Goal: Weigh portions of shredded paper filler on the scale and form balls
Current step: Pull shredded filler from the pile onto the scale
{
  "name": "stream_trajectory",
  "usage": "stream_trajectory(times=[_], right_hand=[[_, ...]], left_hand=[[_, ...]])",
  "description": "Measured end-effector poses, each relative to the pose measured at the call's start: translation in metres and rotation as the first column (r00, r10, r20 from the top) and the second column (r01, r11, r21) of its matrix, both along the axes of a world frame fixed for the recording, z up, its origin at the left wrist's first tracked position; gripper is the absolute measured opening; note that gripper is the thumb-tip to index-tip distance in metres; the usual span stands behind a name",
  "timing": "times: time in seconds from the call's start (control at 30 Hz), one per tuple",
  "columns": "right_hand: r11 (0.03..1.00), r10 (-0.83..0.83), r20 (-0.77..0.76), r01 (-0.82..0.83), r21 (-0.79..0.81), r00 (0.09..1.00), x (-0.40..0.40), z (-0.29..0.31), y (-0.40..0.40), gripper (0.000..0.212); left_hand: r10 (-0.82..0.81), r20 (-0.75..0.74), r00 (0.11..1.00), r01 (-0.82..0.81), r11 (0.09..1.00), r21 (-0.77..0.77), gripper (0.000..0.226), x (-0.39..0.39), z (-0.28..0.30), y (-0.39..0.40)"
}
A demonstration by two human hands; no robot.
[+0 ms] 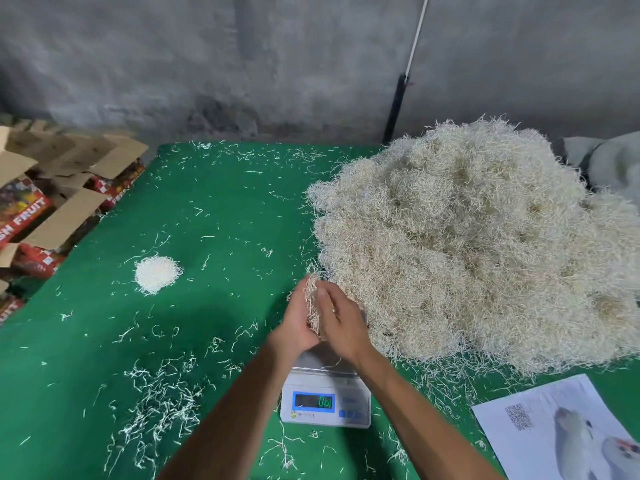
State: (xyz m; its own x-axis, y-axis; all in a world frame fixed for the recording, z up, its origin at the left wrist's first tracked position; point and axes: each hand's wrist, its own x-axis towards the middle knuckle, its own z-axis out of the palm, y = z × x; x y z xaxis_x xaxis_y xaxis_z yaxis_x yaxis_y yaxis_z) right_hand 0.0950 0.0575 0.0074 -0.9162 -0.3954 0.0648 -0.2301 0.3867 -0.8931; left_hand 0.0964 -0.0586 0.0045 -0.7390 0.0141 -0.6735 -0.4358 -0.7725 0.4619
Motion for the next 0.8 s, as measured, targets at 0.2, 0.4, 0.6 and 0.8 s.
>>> stream_trajectory(times=[0.2, 0.4, 0.6, 0.8], right_hand=[[0.998, -0.065, 0.007, 0.066, -0.018, 0.998, -0.02, -0.002, -0.002, 0.059], [0.999, 0.036, 0.085, -0.034, -0.023, 0.996, -0.028, 0.003, -0.016, 0.057], [0.996, 0.064, -0.337, -0.038, 0.086, 0.939, -0.026, 0.01, -0.031, 0.05], [0.983, -0.167, -0.163, 0.152, -0.099, 0.973, -0.064, 0.037, -0.027, 0.036]], left_hand=[[0.024, -0.001, 1.0, -0.022, 0.884, -0.468, 0.113, 0.0, 0.006, -0.018], [-0.031, -0.117, 0.993, -0.019, 0.913, -0.407, 0.115, -0.004, 0.025, -0.012], [0.006, -0.151, 0.989, -0.021, 0.995, -0.102, 0.038, -0.005, 0.026, -0.019], [-0.229, -0.139, 0.964, 0.218, 0.972, -0.088, 0.081, -0.004, 0.041, -0.012]])
